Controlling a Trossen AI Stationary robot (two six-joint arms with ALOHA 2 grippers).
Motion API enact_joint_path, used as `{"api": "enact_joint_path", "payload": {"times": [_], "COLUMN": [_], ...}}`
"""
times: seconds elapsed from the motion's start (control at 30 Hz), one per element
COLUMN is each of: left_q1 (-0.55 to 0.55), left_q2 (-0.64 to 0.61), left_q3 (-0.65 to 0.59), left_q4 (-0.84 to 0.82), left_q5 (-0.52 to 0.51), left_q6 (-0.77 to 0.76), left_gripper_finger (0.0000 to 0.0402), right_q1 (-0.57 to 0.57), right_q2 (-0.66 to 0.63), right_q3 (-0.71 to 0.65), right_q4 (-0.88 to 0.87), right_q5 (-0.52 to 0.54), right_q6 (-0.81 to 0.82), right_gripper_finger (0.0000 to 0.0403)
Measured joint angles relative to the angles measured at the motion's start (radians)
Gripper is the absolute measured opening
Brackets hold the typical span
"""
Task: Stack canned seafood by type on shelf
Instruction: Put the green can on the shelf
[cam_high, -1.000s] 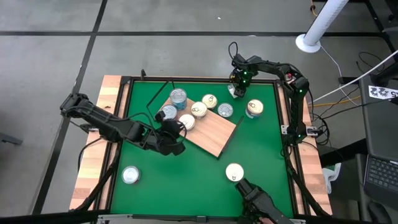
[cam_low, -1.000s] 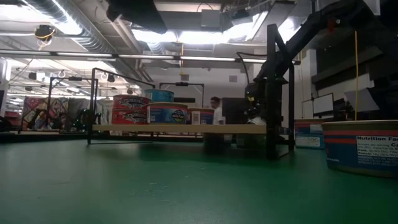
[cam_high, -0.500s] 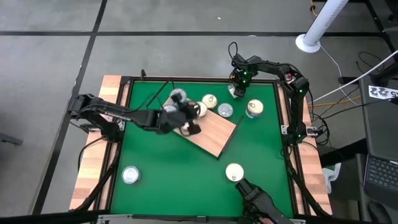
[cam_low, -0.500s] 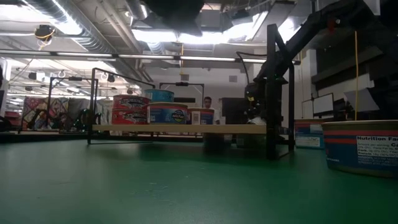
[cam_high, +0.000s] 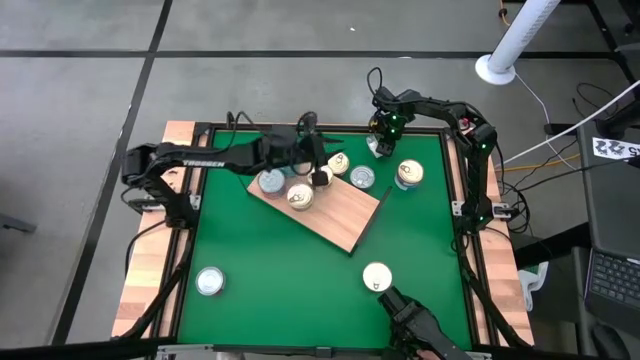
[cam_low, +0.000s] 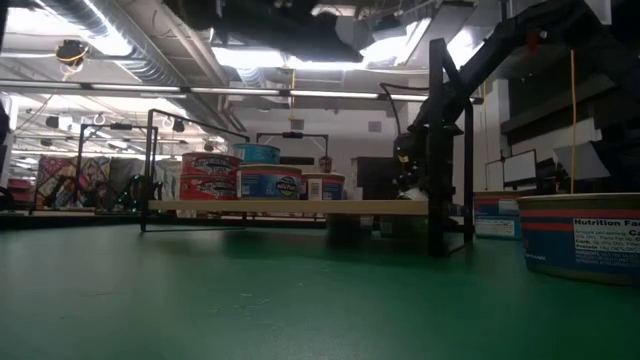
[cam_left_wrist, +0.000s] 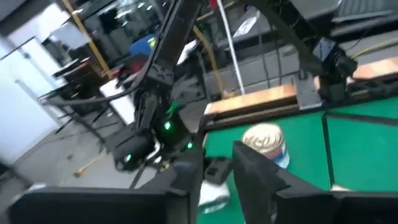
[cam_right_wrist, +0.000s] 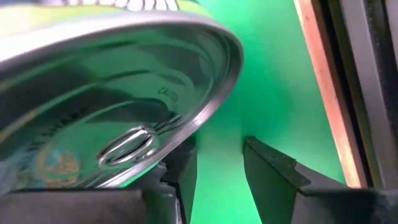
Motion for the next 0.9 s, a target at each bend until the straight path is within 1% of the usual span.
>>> {"api": "enact_joint_path", "payload": {"times": [0.07, 0.17, 0.33, 0.4, 0.5, 0.57, 0.67, 0.77, 0.9], "left_q1": [0.029, 0.062, 0.099, 0.109, 0.123, 0.129, 0.135, 0.141, 0.146], "left_q2": [0.041, 0.120, 0.277, 0.337, 0.432, 0.494, 0.574, 0.634, 0.682], "left_q3": [0.018, 0.076, 0.258, 0.350, 0.498, 0.592, 0.711, 0.789, 0.812], "left_q4": [0.044, 0.088, 0.058, -0.011, -0.160, -0.265, -0.406, -0.498, -0.530], "left_q5": [0.051, 0.087, 0.150, 0.190, 0.229, 0.244, 0.247, 0.247, 0.243], "left_q6": [0.000, 0.000, 0.012, 0.013, 0.048, 0.099, 0.218, 0.355, 0.495], "left_gripper_finger": [0.0109, 0.0135, 0.0158, 0.0160, 0.0161, 0.0161, 0.0161, 0.0161, 0.0161], "right_q1": [-0.001, -0.001, -0.001, -0.001, -0.001, -0.001, -0.001, -0.001, -0.001], "right_q2": [0.000, 0.000, 0.000, 0.000, 0.000, 0.000, 0.000, 0.000, 0.000], "right_q3": [0.000, 0.000, 0.000, 0.000, 0.000, 0.000, 0.000, 0.000, 0.000], "right_q4": [0.000, 0.000, 0.001, 0.001, 0.001, 0.002, 0.002, 0.002, 0.002], "right_q5": [-0.004, -0.009, -0.010, -0.011, -0.013, -0.015, -0.017, -0.017, -0.019], "right_q6": [0.000, 0.000, 0.000, 0.000, 0.000, 0.000, 0.000, 0.000, 0.000], "right_gripper_finger": [0.0133, 0.0133, 0.0133, 0.0133, 0.0133, 0.0133, 0.0133, 0.0133, 0.0133]}}
